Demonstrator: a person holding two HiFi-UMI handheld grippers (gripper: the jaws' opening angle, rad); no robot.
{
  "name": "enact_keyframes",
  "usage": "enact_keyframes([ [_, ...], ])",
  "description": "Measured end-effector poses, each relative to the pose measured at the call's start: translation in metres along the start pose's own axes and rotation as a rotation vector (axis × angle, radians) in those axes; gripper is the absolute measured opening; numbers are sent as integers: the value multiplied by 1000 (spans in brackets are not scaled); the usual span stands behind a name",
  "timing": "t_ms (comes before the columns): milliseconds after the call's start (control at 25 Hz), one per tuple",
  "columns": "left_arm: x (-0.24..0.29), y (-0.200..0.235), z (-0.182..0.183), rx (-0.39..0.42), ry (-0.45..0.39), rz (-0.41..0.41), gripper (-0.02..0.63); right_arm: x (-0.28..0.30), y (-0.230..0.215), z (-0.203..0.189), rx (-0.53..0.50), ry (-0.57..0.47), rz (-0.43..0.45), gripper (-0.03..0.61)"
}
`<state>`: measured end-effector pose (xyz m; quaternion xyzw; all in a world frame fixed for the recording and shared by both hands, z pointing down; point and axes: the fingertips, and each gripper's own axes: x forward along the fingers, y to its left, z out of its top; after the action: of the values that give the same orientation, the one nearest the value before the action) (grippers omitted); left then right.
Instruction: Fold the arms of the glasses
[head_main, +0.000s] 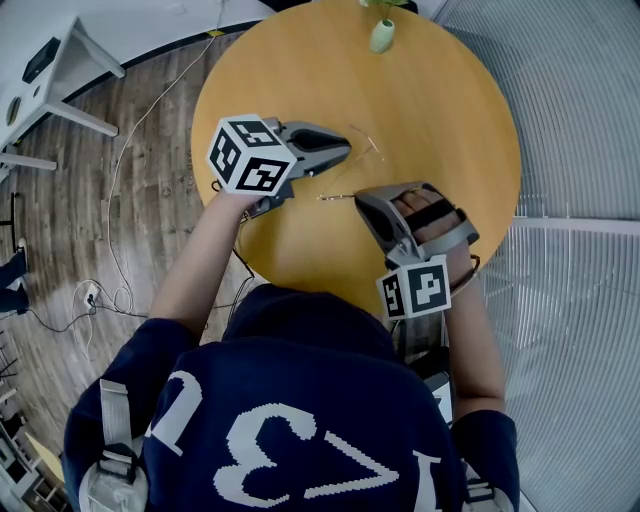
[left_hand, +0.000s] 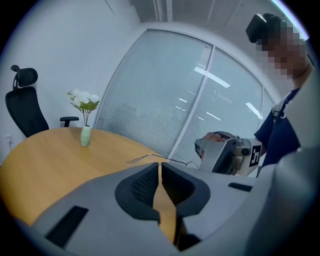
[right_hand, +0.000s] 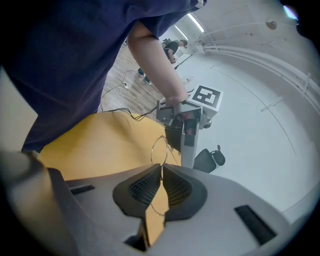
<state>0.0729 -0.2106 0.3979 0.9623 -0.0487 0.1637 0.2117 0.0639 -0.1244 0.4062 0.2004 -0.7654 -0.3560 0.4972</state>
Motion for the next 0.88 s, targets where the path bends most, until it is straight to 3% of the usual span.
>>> enact_keyframes([
  [440,27,-34,-19,69,101,-112,28,2,6,0,7,-10,-1,35],
  [520,24,-25,-14,83,81,-68,28,0,4,1,7,-8,-3,35],
  [720,-6,37,26,60,-108,212,29,-3,3,2,2,-11,-3,35],
  [800,-11,50,35,72,-127,255,29,-3,4,4,-3,-16,1,35],
  [880,-5,55,36,107,-91,254,29,-4,7,8,-12,-28,10,35],
])
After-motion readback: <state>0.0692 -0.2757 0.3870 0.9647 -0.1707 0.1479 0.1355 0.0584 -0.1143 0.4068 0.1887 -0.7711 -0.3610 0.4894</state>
